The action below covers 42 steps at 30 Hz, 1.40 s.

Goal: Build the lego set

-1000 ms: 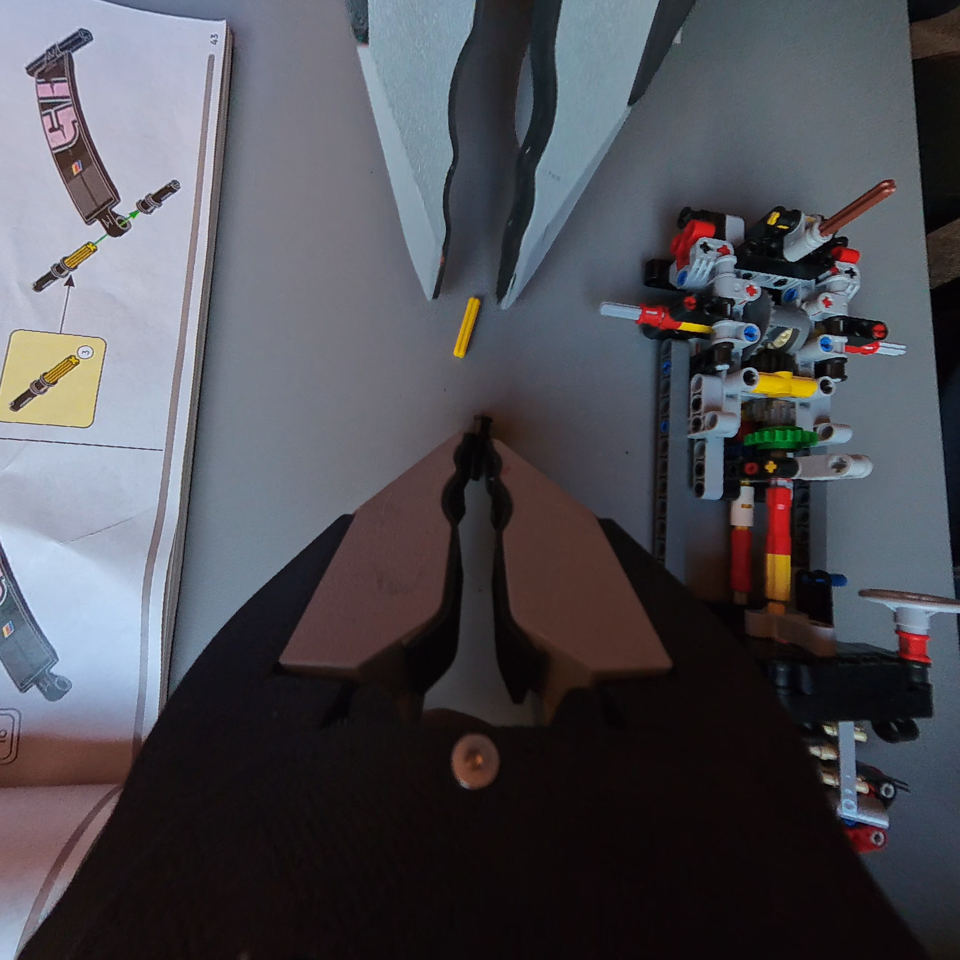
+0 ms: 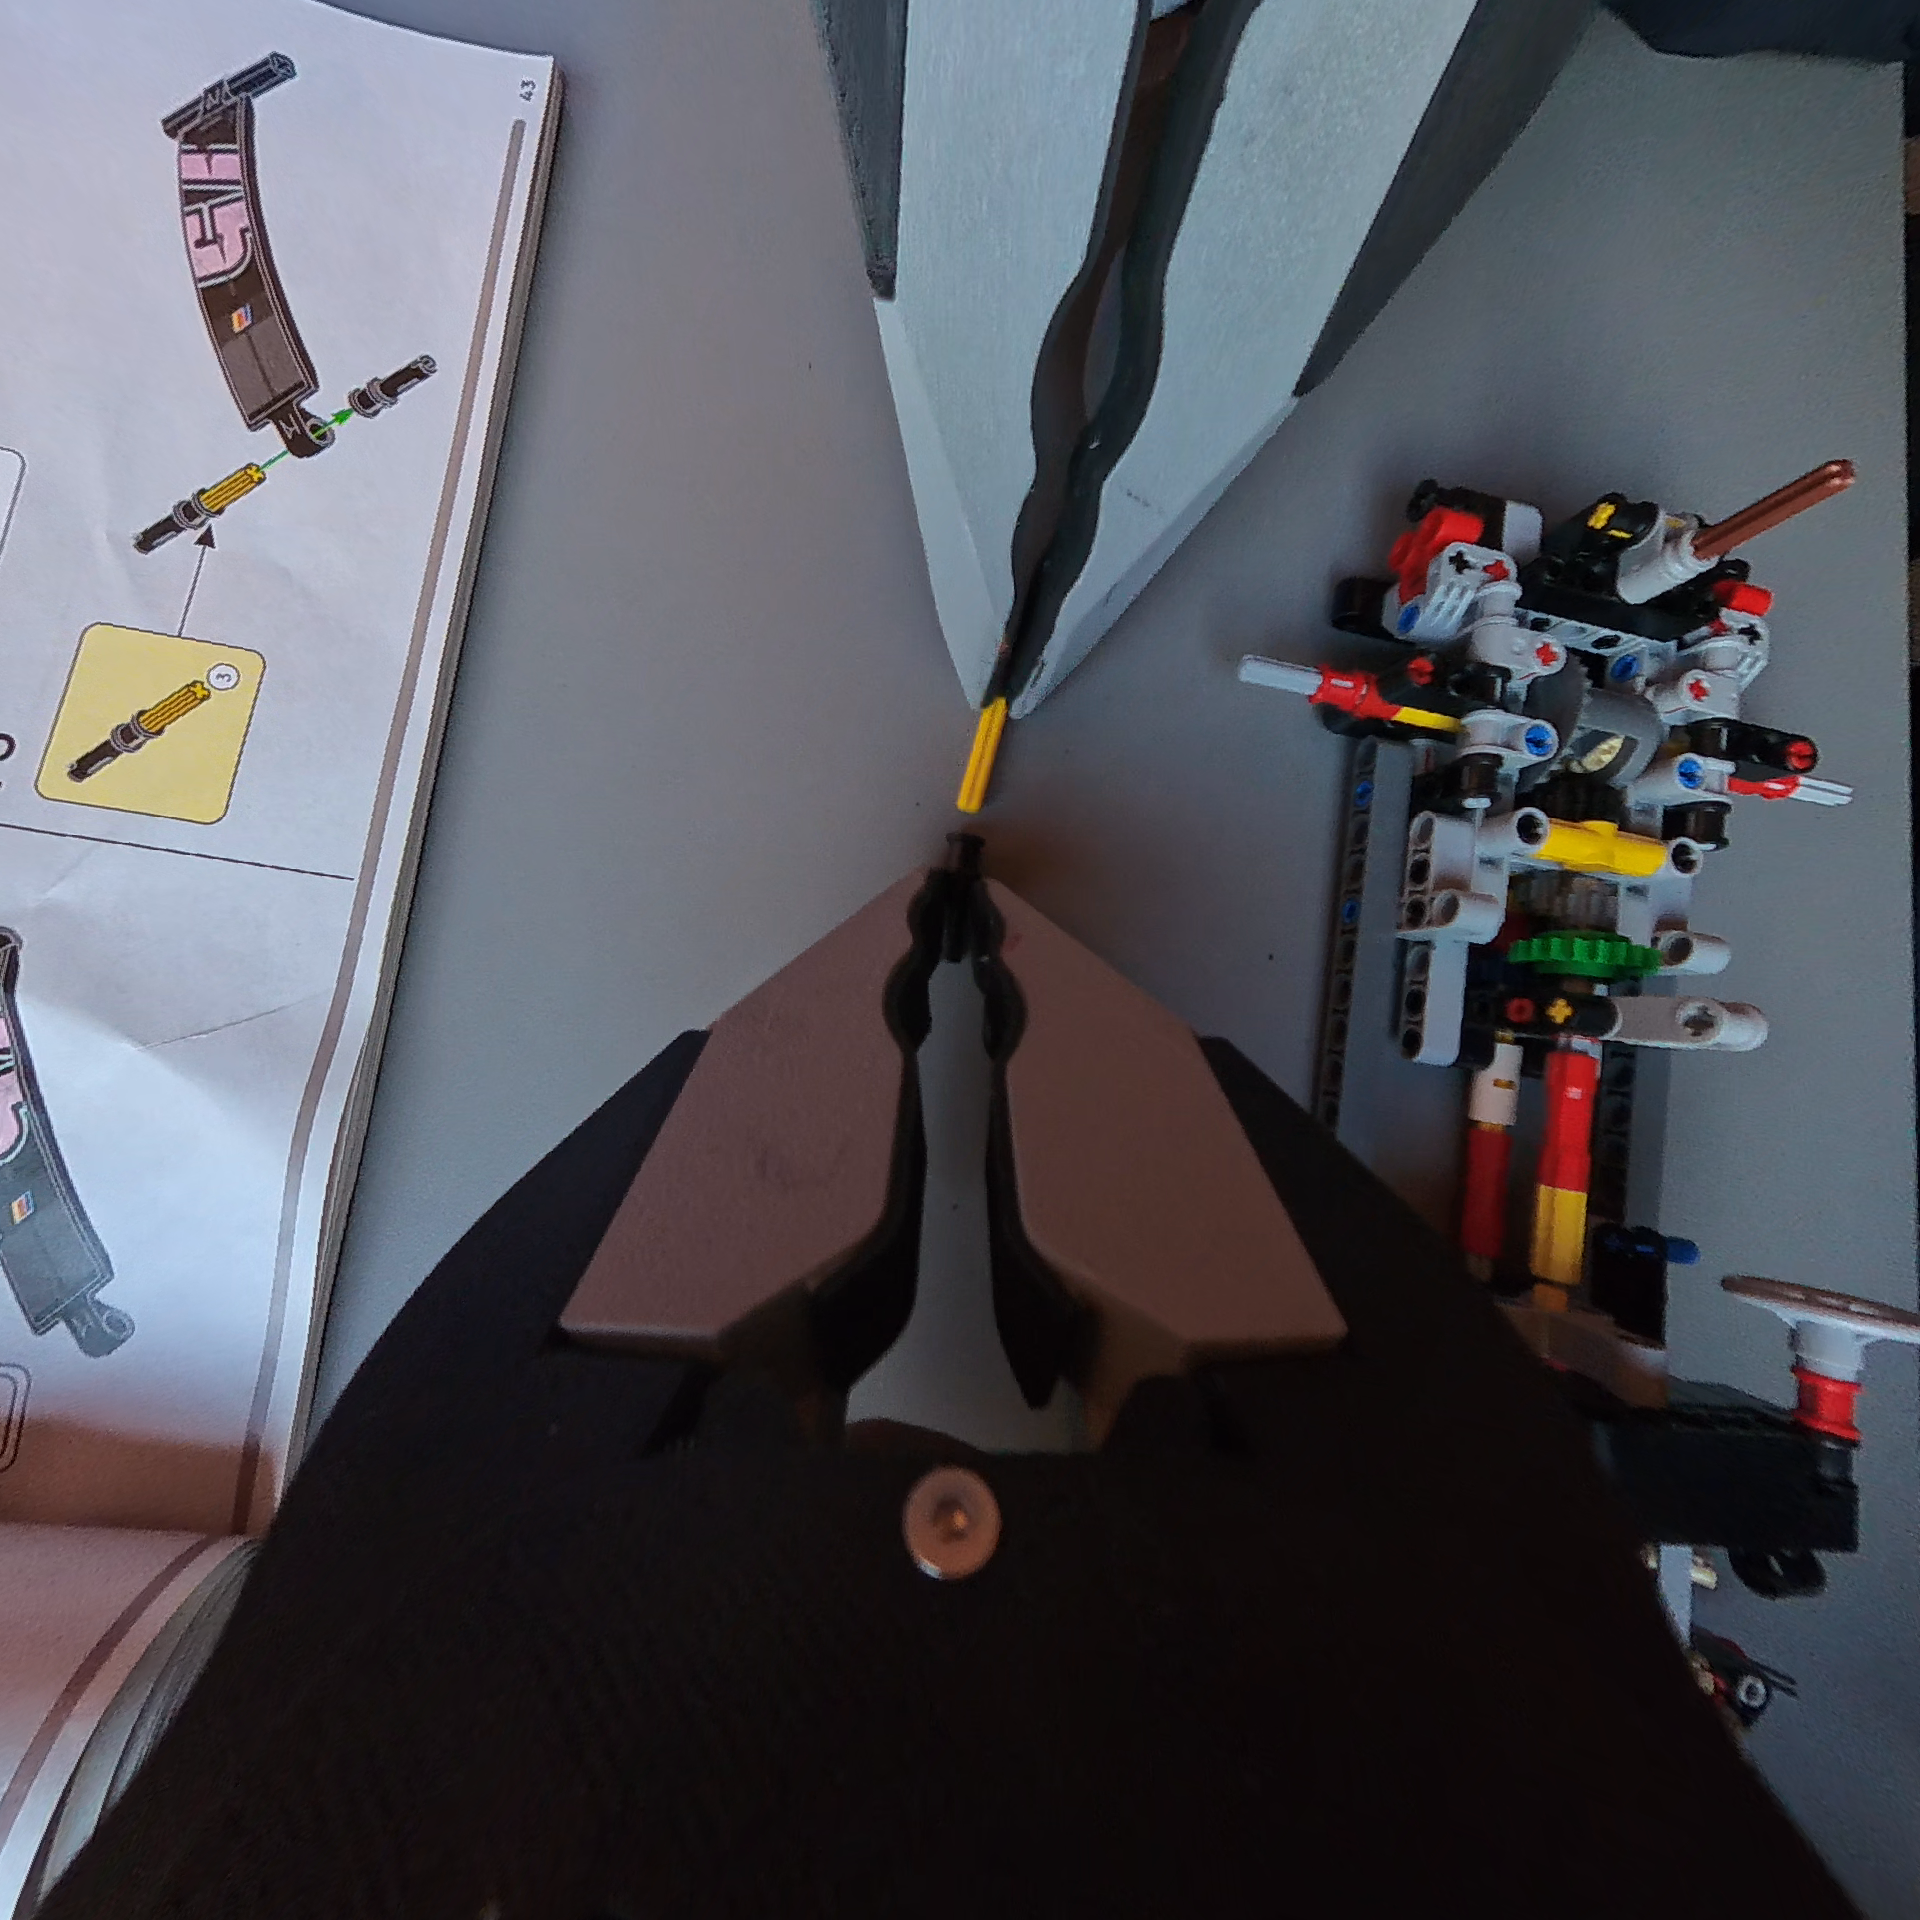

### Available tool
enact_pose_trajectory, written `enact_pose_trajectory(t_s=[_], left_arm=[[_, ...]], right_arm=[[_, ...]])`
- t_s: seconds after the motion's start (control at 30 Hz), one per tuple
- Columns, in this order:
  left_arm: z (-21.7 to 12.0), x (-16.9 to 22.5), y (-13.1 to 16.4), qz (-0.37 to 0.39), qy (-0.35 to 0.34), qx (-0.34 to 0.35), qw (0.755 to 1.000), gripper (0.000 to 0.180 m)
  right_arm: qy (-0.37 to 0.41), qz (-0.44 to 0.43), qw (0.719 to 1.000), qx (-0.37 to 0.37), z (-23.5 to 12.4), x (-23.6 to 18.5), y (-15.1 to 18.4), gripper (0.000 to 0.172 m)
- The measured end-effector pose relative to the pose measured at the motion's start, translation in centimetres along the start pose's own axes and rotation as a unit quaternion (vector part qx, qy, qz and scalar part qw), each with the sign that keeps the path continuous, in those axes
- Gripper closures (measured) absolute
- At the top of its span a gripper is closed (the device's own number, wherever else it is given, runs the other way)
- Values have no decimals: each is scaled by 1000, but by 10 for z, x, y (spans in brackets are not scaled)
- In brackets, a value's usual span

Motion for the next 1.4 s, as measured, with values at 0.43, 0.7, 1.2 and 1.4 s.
enact_pose_trajectory(t_s=[0.43,0.7,1.2,1.4], left_arm=[[0,1,-1,26,-2,-7,1000,178],[1,2,-2,36,-7,-14,999,178],[1,4,-5,69,-19,-49,996,178],[1,4,-6,65,-16,-46,997,178]], right_arm=[[-10,20,1000,3,3,1,-3,171],[-15,25,1000,5,4,1,-3,172],[-11,42,999,-14,6,2,-8,172],[-7,45,999,-16,6,2,-9,172]])
Point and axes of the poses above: each gripper's, where its closed fingertips meet, z out along the fingers, y out of its underside, x = y × z across the jaws, the point moved 7 cm from there along -z, back along the fingers, and after that the axes turned 6 degrees about z, right-handed, at the moved point
